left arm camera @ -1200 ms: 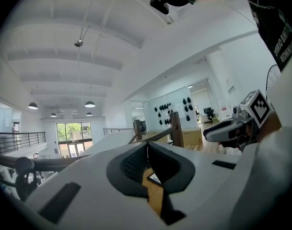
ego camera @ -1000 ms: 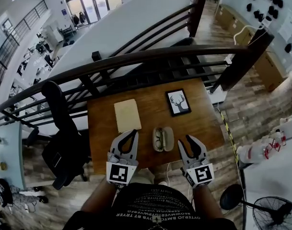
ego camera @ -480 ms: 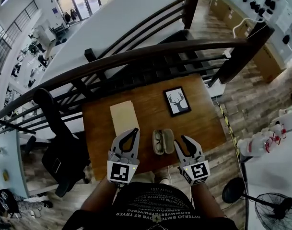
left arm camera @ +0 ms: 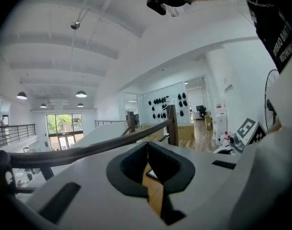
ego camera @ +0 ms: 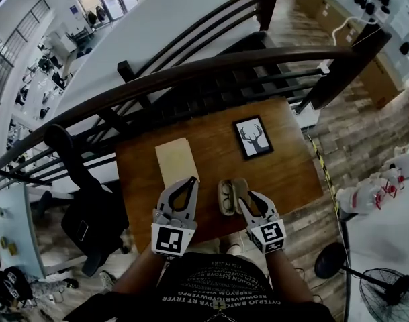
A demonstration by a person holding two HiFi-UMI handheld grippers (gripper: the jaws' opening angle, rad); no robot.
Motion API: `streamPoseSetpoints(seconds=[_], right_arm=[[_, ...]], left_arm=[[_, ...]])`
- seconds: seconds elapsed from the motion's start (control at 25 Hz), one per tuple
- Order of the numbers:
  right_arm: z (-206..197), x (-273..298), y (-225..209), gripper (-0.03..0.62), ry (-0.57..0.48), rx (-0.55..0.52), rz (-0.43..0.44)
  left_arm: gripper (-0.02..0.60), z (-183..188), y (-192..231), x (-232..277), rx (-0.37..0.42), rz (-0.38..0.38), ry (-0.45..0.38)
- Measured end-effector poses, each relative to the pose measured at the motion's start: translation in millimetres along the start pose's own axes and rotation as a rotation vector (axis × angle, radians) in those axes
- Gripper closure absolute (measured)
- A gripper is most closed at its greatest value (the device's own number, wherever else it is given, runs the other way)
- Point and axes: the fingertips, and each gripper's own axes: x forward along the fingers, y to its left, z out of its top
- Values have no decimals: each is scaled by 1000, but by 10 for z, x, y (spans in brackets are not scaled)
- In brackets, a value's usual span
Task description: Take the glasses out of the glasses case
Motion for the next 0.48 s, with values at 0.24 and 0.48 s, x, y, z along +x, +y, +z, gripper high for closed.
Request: streamPoseSetpoints(seconds=[0.24, 0.48], right_arm=[[-381, 224, 25, 470, 84, 16, 27], [-700, 417, 56, 470, 159, 36, 49]], left_arm=[[554, -74, 49, 8, -4, -8, 14], [552, -140, 85, 14, -5, -11, 30]])
